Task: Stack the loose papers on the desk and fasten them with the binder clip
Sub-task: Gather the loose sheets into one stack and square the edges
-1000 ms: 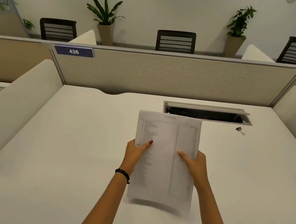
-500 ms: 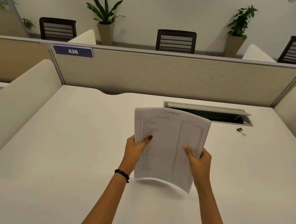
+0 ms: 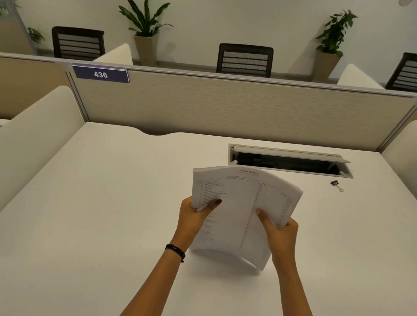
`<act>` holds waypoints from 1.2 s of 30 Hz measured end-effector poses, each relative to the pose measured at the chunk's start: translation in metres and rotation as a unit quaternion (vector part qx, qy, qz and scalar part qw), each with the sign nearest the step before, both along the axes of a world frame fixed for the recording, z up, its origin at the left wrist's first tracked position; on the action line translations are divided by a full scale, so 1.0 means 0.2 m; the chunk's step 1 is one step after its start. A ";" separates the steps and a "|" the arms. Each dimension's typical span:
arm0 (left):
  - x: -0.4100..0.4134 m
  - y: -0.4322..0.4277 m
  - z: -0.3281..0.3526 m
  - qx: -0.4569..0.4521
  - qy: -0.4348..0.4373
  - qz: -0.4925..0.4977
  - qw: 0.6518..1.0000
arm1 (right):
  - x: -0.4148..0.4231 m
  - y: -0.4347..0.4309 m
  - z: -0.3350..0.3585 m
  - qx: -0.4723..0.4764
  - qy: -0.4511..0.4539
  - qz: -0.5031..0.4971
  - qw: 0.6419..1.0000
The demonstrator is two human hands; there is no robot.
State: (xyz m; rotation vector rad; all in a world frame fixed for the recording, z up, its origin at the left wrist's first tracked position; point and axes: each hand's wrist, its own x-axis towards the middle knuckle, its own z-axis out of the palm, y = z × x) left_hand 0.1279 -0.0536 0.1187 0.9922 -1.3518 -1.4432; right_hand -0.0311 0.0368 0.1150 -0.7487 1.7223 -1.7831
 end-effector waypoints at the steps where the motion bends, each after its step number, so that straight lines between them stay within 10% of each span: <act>1: 0.00 0.00 0.01 -0.005 0.002 0.000 1.000 | 0.00 0.00 0.01 -0.007 0.001 -0.001 1.000; 36: 0.04 -0.08 -0.35 0.210 -0.074 -0.026 0.975 | -0.12 -0.09 -0.34 0.205 -0.111 0.136 0.963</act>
